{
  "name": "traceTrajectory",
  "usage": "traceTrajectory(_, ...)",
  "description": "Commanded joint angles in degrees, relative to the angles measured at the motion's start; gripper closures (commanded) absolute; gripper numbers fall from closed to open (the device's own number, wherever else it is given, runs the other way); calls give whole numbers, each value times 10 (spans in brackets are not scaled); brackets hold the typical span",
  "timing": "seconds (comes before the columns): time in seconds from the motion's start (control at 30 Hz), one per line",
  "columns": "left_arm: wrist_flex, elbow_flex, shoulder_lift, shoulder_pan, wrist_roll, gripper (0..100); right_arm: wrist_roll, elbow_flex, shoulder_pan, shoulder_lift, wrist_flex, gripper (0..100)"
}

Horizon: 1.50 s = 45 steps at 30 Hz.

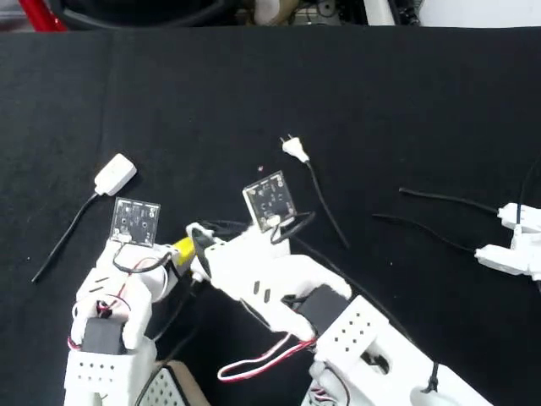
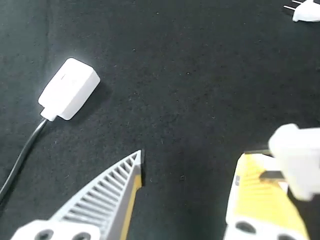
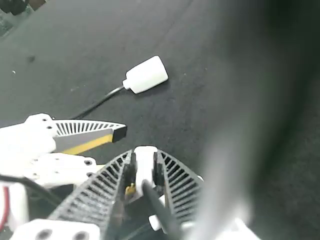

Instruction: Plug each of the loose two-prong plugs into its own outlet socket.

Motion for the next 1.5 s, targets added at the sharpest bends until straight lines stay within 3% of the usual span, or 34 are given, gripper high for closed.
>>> traceTrajectory(0.0, -24, -32, -6, -3, 3, 699, 14, -16, -18, 5, 13, 986)
traceTrajectory(0.27, -22, -32, -6, -3, 3, 699, 58, -19, 2, 6, 21, 986)
traceTrajectory(0.4, -15, -31, -6, -8, 1, 699, 106, -46, 69, 7, 69, 986)
traceTrajectory(0.67, -18, -3, -6, -12, -98, 704, 237, -43, 215, 53, 76, 986)
traceTrajectory(0.9, -13, 24, -5, -93, -157, 704, 239, -62, 220, 213, 51, 986)
traceTrajectory(1.1, 63, 24, -6, -192, -222, 704, 239, -119, 220, 336, 53, 986)
traceTrajectory(1.3, 68, 24, -4, -195, -237, 704, 244, -160, 220, 417, 65, 986)
traceTrajectory(1.47, 68, 24, -3, -196, -237, 704, 244, -211, 220, 426, 168, 986)
